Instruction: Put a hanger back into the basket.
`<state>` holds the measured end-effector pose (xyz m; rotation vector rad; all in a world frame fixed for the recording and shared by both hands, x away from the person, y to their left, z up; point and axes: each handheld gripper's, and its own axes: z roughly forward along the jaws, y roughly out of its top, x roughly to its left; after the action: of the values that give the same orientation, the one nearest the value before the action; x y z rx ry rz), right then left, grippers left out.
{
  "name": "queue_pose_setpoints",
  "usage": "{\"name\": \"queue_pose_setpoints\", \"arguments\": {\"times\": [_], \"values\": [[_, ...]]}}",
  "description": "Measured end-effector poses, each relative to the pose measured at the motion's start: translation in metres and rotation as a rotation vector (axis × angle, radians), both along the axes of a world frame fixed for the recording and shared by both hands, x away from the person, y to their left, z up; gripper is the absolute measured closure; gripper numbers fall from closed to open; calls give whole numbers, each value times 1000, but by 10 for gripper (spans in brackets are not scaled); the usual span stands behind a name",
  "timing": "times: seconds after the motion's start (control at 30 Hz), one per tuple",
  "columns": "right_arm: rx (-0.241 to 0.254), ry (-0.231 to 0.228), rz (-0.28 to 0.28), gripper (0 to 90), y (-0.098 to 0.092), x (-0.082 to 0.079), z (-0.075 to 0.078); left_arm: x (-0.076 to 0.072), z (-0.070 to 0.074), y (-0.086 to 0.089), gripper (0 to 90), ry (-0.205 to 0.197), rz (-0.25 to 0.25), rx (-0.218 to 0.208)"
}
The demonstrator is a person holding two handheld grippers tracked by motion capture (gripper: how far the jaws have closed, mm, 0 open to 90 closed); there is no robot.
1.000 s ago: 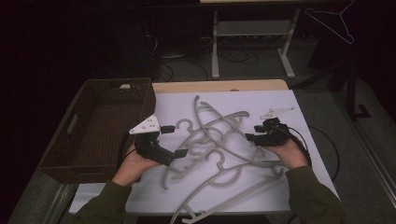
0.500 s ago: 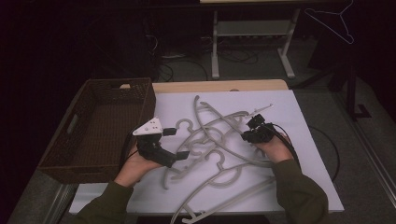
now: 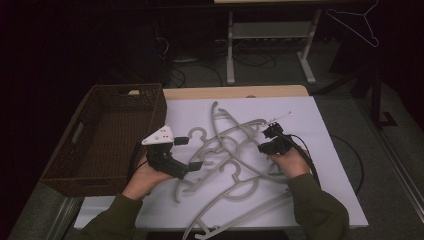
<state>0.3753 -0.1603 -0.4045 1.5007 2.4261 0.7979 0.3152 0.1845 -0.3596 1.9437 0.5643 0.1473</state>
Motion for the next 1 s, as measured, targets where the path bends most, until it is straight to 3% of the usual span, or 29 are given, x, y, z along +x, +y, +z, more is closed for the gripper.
{"name": "queue_pose_setpoints", "arguments": {"times": [0.13, 0.27, 0.33, 0.43, 0.57, 0.6, 0.7, 0.77, 0.83, 0.87, 0.93, 0.97, 1.0], "values": [[18, 10, 28, 798, 13, -5, -2, 0, -1, -1, 0, 1, -4, 5], [-1, 1, 69, 787, 26, -7, -4, 0, -1, -1, 0, 1, -2, 2], [-6, -2, 84, 711, 28, -8, -5, 0, -1, 0, 0, 0, 0, 6], [2, -17, 109, 624, 25, -10, -2, 0, -2, -1, 0, -1, 5, 14], [58, -66, 124, 660, 10, -16, 7, 2, -5, -2, 56, 1, 10, 25], [47, -84, 133, 686, 5, -17, 9, 2, -7, -2, 74, -2, 12, 31], [48, -91, 127, 789, -9, -21, 10, 6, -14, -4, 230, -9, 23, 49], [45, -88, 136, 845, -16, -22, 6, 8, -17, -6, 411, -11, 28, 66], [43, -91, 167, 878, -21, -22, 3, 16, -28, -10, 565, -14, 59, 121], [43, -91, 167, 878, -21, -22, 3, 16, -28, -10, 686, -14, 59, 121], [52, -77, 186, 889, -21, -19, -2, 24, -34, -13, 796, -7, 114, 174], [52, -77, 186, 889, -21, -19, -2, 24, -34, -13, 856, -7, 114, 174], [40, -66, 197, 889, -19, -17, -6, 32, -37, -15, 897, 3, 161, 208]]}}
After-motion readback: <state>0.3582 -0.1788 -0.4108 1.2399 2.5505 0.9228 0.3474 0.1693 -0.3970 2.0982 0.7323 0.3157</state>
